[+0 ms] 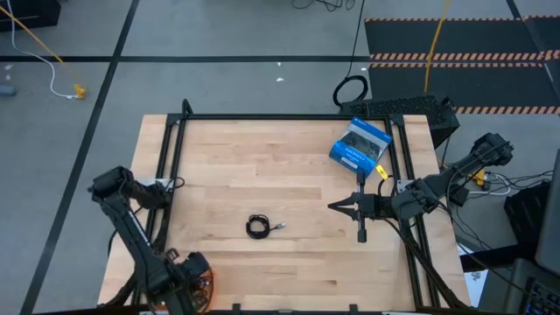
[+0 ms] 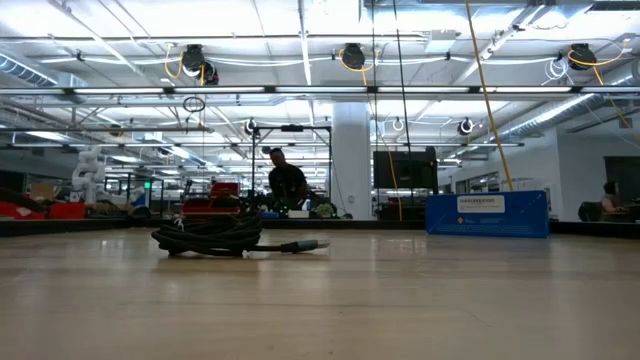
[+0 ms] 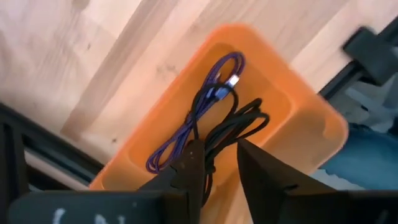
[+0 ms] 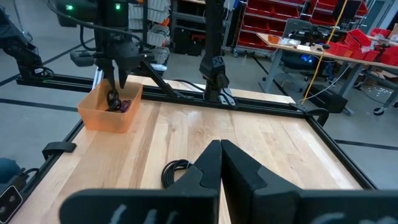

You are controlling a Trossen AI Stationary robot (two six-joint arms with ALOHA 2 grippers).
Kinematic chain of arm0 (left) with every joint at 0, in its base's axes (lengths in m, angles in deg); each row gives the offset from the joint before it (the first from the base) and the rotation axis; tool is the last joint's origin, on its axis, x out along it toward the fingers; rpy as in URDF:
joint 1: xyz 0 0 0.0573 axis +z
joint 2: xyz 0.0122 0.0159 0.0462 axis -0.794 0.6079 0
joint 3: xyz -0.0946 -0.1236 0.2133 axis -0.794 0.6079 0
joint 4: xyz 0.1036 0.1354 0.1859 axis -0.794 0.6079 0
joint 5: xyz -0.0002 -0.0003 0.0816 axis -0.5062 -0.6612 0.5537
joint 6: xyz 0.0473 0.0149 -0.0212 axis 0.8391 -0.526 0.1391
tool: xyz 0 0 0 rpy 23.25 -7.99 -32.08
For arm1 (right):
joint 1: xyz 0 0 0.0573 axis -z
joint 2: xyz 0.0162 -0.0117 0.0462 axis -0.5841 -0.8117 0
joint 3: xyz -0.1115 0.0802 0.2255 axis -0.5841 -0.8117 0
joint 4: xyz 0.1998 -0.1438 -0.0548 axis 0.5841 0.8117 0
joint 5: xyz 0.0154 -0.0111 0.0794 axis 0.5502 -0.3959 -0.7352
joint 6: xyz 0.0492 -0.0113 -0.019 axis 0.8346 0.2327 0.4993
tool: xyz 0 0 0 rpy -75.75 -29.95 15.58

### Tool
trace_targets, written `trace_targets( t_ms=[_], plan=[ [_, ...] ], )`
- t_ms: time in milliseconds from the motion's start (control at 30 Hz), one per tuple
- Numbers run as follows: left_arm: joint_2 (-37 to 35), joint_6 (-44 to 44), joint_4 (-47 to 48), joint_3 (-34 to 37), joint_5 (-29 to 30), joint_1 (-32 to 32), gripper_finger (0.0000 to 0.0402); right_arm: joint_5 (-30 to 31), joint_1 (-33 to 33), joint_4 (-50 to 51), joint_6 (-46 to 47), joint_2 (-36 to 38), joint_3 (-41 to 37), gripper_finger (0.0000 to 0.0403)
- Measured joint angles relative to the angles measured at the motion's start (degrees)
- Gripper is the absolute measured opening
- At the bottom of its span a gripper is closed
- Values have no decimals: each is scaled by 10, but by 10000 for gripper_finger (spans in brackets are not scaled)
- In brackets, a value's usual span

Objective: Pick and place USB-C Cables
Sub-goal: Put the black cable charger into the orange bin

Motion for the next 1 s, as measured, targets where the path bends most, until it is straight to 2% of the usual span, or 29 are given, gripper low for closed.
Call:
trace_targets(
  t_ms=[333,500,700,1000],
  plan=[
    [-75,170,-1,0,-2,80,51,0,0,2,-21,0,0,2],
    [-125,275,0,0,-50,132,32,0,0,13,-31,0,0,2],
    [-175,396,8,0,-75,196,5,0,0,16,-33,0,0,2],
    [-197,564,102,-12,-95,261,3,0,0,16,-76,0,0,2]
  ],
)
